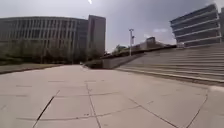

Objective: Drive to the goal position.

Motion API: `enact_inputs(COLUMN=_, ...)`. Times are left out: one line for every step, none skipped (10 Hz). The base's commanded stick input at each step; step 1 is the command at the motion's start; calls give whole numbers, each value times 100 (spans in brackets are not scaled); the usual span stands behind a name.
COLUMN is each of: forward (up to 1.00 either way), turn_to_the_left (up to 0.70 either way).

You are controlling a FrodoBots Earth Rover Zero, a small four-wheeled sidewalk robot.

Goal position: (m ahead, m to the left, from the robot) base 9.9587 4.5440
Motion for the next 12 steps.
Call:
enact_inputs(forward=70, turn_to_the_left=35)
enact_inputs(forward=70, turn_to_the_left=35)
enact_inputs(forward=70, turn_to_the_left=28)
enact_inputs(forward=70, turn_to_the_left=6)
enact_inputs(forward=70, turn_to_the_left=0)
enact_inputs(forward=70, turn_to_the_left=0)
enact_inputs(forward=70, turn_to_the_left=0)
enact_inputs(forward=70, turn_to_the_left=0)
enact_inputs(forward=70, turn_to_the_left=0)
enact_inputs(forward=70, turn_to_the_left=0)
enact_inputs(forward=70, turn_to_the_left=0)
enact_inputs(forward=70, turn_to_the_left=0)
